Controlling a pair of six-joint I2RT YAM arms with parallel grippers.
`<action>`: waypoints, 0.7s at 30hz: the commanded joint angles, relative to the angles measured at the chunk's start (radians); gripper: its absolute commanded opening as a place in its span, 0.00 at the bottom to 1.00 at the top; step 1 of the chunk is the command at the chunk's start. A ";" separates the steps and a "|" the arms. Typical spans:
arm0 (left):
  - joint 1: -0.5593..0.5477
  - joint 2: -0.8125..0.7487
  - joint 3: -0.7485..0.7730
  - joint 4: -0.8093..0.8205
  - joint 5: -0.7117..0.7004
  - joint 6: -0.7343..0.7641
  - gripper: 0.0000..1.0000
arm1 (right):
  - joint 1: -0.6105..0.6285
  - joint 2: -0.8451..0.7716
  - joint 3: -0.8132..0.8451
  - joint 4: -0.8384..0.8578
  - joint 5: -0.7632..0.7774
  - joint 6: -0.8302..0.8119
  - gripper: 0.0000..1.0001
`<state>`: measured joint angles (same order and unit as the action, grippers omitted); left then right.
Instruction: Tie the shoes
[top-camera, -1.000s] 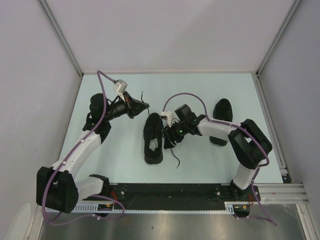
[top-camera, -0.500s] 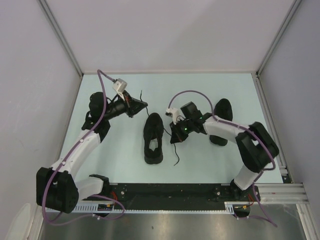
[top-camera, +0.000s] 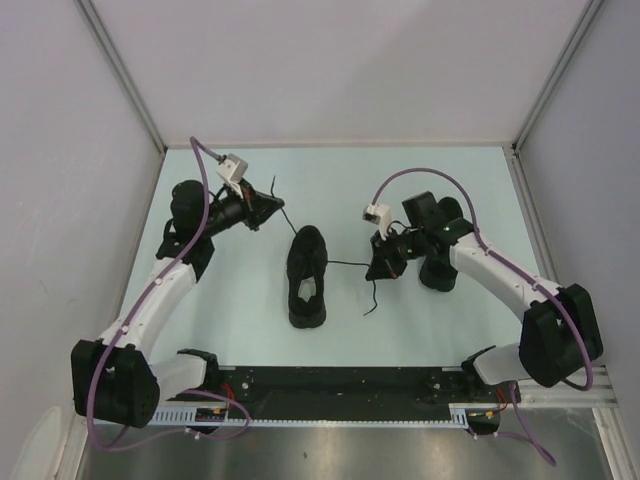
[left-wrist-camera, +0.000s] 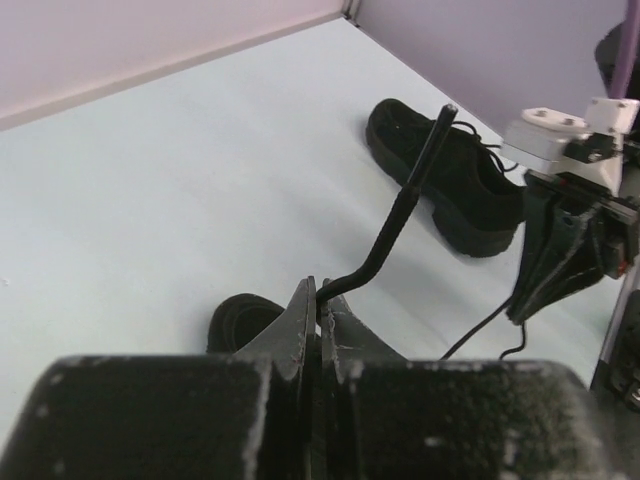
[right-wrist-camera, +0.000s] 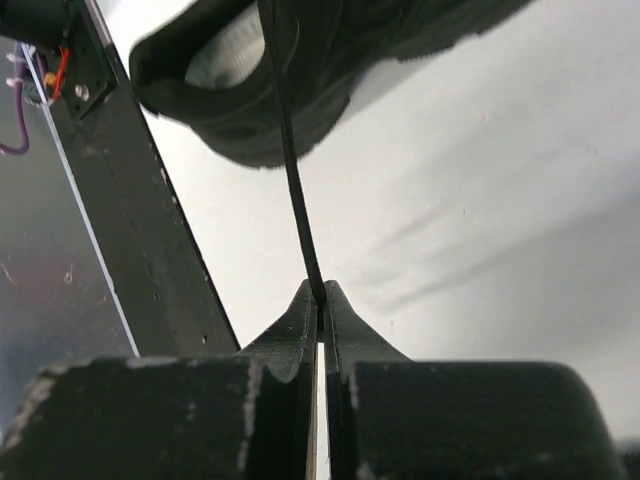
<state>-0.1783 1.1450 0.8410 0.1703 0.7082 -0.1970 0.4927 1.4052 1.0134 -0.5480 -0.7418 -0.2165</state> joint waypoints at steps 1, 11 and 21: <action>0.037 0.005 0.030 0.000 -0.009 0.044 0.00 | -0.022 -0.083 -0.038 -0.122 -0.011 -0.112 0.00; 0.152 -0.024 -0.017 -0.051 -0.010 0.137 0.00 | -0.020 -0.075 -0.085 -0.037 -0.013 -0.064 0.00; 0.273 -0.021 -0.042 -0.072 0.017 0.188 0.00 | 0.012 -0.071 -0.047 0.023 -0.050 -0.041 0.00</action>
<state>0.0681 1.1336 0.8040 0.0803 0.7109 -0.0536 0.4965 1.3415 0.9272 -0.5591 -0.7666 -0.2584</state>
